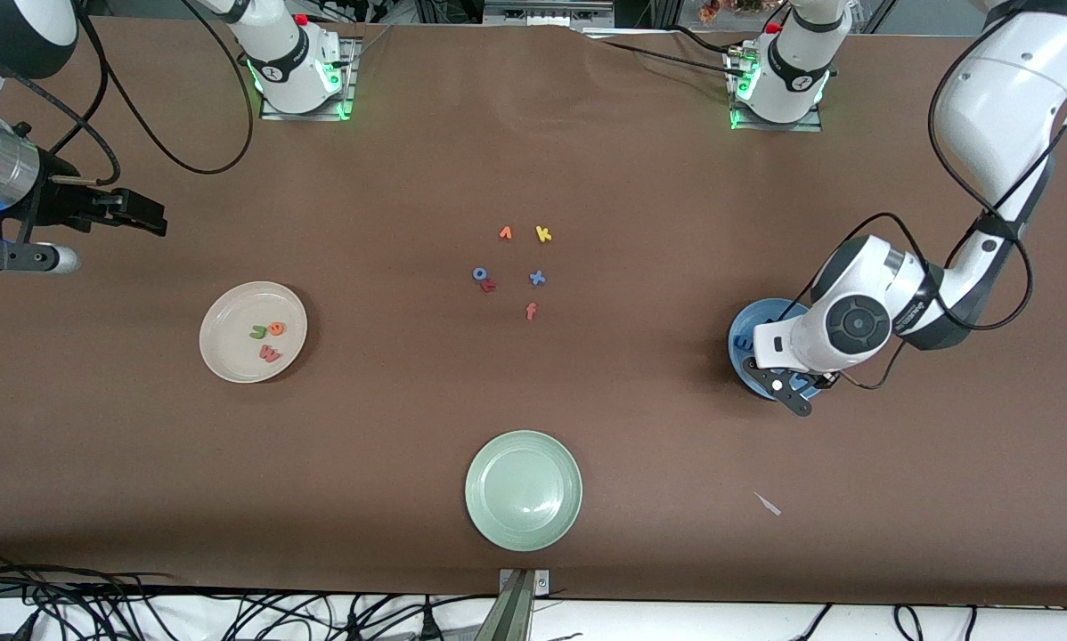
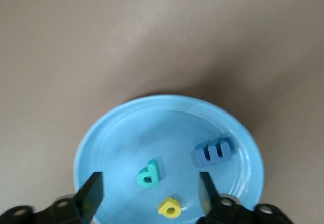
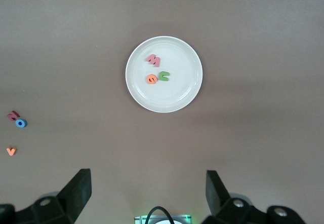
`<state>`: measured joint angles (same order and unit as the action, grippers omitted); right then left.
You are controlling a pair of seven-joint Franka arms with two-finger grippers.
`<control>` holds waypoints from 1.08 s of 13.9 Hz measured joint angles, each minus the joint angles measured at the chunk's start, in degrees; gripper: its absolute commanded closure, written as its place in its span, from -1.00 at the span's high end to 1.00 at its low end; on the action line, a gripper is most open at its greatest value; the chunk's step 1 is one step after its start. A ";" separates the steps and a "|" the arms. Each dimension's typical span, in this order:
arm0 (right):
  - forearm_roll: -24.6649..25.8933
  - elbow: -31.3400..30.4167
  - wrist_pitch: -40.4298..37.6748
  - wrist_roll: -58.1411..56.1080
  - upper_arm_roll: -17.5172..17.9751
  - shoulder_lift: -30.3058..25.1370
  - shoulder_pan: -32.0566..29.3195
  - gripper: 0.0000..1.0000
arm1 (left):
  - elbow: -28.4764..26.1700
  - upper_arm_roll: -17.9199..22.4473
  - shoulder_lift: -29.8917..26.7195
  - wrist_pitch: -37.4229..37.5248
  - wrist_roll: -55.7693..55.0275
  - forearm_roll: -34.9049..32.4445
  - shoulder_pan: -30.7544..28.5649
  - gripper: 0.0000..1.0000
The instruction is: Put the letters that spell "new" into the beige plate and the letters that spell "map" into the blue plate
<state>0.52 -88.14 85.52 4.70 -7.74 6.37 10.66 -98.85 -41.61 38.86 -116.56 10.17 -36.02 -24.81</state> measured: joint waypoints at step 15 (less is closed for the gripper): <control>0.00 0.17 0.45 0.02 -0.01 0.12 0.00 1.00 | 24.06 6.60 -21.23 29.97 -2.79 26.29 5.55 1.00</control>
<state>0.52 -87.97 85.97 4.72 -7.75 6.50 10.65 -74.79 -35.01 17.62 -86.59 7.39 -9.73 -19.26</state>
